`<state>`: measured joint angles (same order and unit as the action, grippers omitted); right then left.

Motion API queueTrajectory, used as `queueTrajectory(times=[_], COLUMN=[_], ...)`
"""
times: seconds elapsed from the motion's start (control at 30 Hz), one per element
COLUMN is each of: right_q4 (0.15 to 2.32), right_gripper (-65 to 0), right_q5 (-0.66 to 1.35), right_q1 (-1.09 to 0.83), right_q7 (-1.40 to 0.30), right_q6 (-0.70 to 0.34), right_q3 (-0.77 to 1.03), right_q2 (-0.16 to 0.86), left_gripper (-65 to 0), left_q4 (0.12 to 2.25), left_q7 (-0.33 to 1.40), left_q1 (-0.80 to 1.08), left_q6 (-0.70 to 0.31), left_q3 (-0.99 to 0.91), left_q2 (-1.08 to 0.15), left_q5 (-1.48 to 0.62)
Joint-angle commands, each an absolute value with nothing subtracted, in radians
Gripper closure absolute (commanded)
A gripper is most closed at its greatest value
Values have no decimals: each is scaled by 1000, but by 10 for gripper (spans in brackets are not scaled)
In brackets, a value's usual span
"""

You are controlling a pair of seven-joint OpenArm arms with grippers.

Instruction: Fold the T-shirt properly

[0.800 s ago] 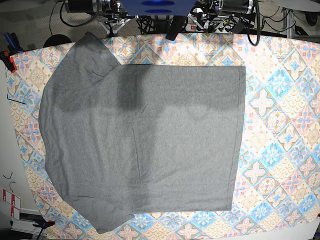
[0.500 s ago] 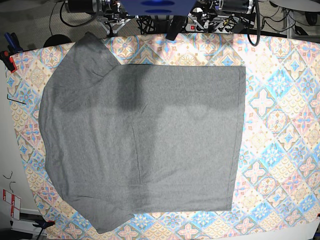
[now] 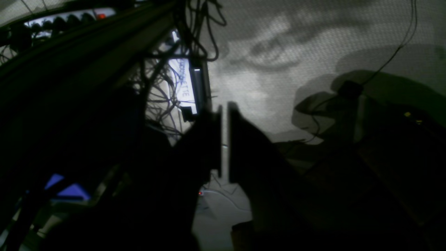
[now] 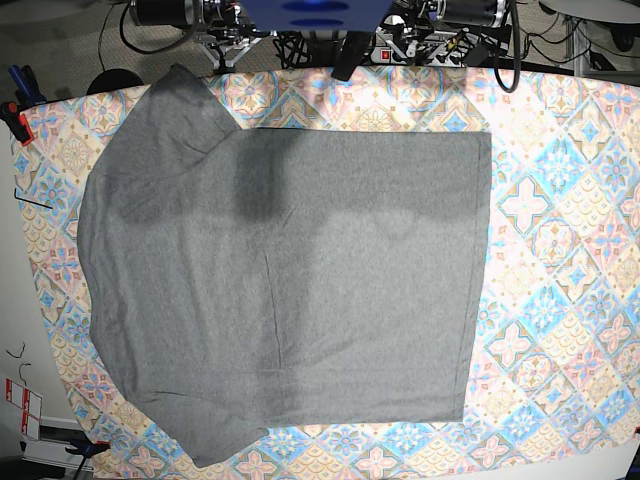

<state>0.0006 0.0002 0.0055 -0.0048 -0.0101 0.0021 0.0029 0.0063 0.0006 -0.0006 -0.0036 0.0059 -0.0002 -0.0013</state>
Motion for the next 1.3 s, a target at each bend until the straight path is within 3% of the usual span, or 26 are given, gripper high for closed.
queueTrajectory(times=[0.0, 0.6, 0.77, 1.07, 1.27], right_q4=[0, 1, 0, 0, 0], right_gripper=[0, 0, 0, 0, 0], right_q5=[1, 4, 1, 2, 2], right_q1=[7, -97, -140, -225, -360], right_q7=[-2, 10, 85, 271, 618], right_q6=[-7, -7, -7, -4, -4], right_q3=[1, 39, 154, 165, 165], right_q2=[2, 31, 50, 50, 47], left_gripper=[0, 0, 0, 0, 0], left_q4=[8, 8, 5, 5, 4], left_q7=[5, -27, -211, -515, -993], left_q1=[-4, 54, 114, 225, 371], left_q6=[1, 1, 1, -4, -4], left_q3=[7, 8, 10, 12, 12], left_q2=[-1, -47, -64, -81, -81], left_q5=[-4, -1, 5, 7, 7])
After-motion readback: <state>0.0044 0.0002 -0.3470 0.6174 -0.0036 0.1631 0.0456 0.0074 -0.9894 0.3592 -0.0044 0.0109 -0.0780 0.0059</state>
